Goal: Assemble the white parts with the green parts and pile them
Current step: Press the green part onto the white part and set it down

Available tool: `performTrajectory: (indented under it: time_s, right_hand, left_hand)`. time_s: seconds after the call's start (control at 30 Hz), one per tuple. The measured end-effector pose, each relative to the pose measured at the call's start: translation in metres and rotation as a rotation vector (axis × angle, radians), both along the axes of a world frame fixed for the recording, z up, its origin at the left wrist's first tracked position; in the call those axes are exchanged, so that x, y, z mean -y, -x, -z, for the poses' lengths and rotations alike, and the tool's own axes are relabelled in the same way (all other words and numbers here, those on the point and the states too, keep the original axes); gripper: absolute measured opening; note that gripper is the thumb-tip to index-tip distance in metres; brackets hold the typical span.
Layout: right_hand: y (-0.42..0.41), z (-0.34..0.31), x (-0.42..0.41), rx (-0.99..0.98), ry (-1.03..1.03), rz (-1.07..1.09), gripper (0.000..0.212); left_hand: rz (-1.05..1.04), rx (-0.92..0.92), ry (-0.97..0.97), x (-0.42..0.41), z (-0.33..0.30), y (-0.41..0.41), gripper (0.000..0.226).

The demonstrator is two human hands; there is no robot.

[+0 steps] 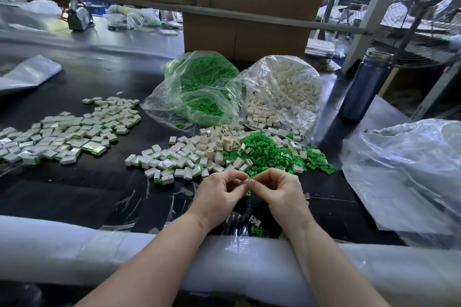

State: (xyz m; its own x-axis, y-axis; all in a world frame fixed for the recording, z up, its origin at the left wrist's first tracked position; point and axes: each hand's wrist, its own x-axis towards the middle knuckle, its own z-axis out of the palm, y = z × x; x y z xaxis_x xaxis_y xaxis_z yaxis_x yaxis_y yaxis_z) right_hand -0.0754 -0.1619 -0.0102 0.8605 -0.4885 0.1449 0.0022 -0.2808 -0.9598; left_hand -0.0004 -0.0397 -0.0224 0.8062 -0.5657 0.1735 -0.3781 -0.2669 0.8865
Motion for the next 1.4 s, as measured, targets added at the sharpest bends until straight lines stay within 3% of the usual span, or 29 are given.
performTrajectory:
  time_s: [0.67, 0.8, 1.0, 1.23, 1.4]
  right_hand:
    - [-0.001, 0.004, 0.002, 0.083, -0.073, -0.076, 0.012]
    - [-0.003, 0.007, 0.001, 0.041, -0.132, -0.170, 0.012]
    - [-0.003, 0.005, 0.002, -0.004, -0.161, -0.362, 0.027]
    - [-0.003, 0.009, 0.006, 0.000, -0.192, -0.353, 0.011]
    - [-0.003, 0.008, 0.005, 0.004, -0.210, -0.390, 0.026]
  left_hand:
    - [0.075, -0.106, 0.075, -0.003, -0.008, 0.003, 0.013]
    - [0.099, -0.056, 0.077, -0.003, -0.012, 0.004, 0.021]
    - [0.148, -0.058, 0.072, -0.006, -0.013, 0.005, 0.011]
    - [0.194, -0.028, 0.024, -0.006, -0.013, 0.005, 0.015]
    - [0.205, -0.035, 0.018, -0.005, -0.012, 0.005, 0.014]
